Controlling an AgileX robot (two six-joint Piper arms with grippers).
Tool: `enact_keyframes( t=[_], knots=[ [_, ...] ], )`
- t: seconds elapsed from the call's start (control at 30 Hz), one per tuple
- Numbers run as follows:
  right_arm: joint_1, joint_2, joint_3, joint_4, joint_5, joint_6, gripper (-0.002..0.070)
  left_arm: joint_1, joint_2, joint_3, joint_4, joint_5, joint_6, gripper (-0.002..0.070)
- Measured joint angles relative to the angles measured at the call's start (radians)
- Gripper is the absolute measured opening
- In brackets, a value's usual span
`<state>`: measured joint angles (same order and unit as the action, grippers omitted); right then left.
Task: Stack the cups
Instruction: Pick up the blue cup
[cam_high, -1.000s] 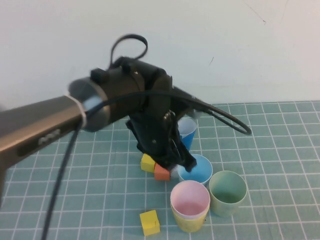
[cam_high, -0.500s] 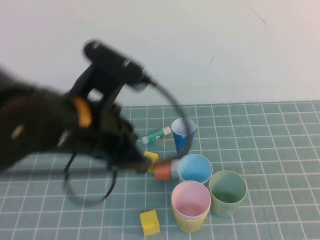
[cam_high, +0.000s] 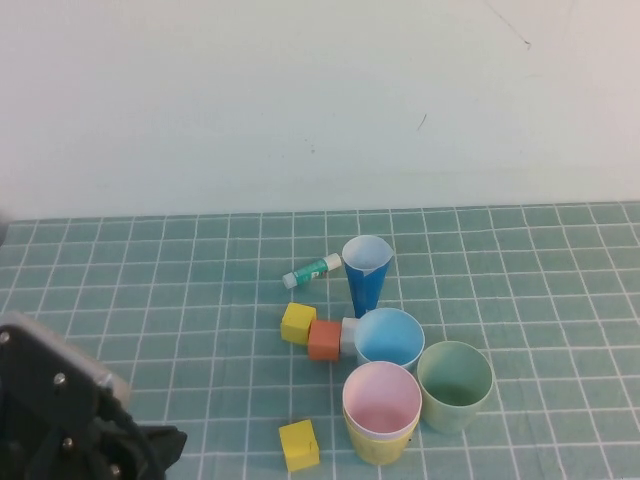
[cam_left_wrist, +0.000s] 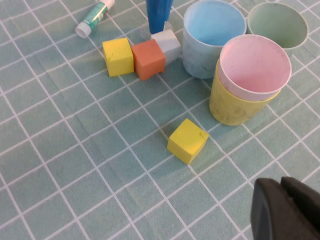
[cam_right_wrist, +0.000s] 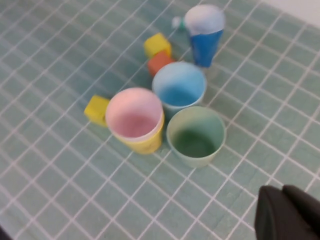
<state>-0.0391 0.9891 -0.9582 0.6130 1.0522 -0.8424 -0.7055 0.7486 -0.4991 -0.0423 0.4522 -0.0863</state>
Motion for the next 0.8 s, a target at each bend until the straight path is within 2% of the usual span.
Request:
enact_keyframes(
  t=[0.1,0.37,0.47,0.6,0.67,0.73,0.8],
  knots=[
    [0.107,0.122,-0.103,-0.077,0.027,0.019,-0.0003,0.0,-0.028,0.011,-0.015,0.006,0.0,-0.0001],
    [0.411,0.47,-0.372,-0.471,0.079,0.195,-0.0003,0.0,-0.044,0.011,-0.021,0.006,0.0,-0.0002],
    [0.475,0.596,-0.46,-0.566,0.102,0.225,-0.0003,0.0,-0.044,0.011,-0.021,0.006,0.0,-0.0002],
    [0.507,0.76,-0.558,-0.584,0.115,0.234,0.0004,0.0,-0.044,0.011,-0.021,0.006,0.0,-0.0002],
    [0.507,0.826,-0.604,-0.573,0.115,0.235,0.0036,0.0,-0.044,0.011,-0.021,0.006,0.0,-0.0002],
    [0.507,0.888,-0.647,-0.548,0.115,0.23,0.0102,0.0,-0.044,0.011,-0.021,0.008,0.0,-0.0002],
    [0.507,0.95,-0.697,-0.524,0.112,0.216,0.0211,0.0,-0.044,0.011,-0.017,0.008,0.0,-0.0002]
  ],
)
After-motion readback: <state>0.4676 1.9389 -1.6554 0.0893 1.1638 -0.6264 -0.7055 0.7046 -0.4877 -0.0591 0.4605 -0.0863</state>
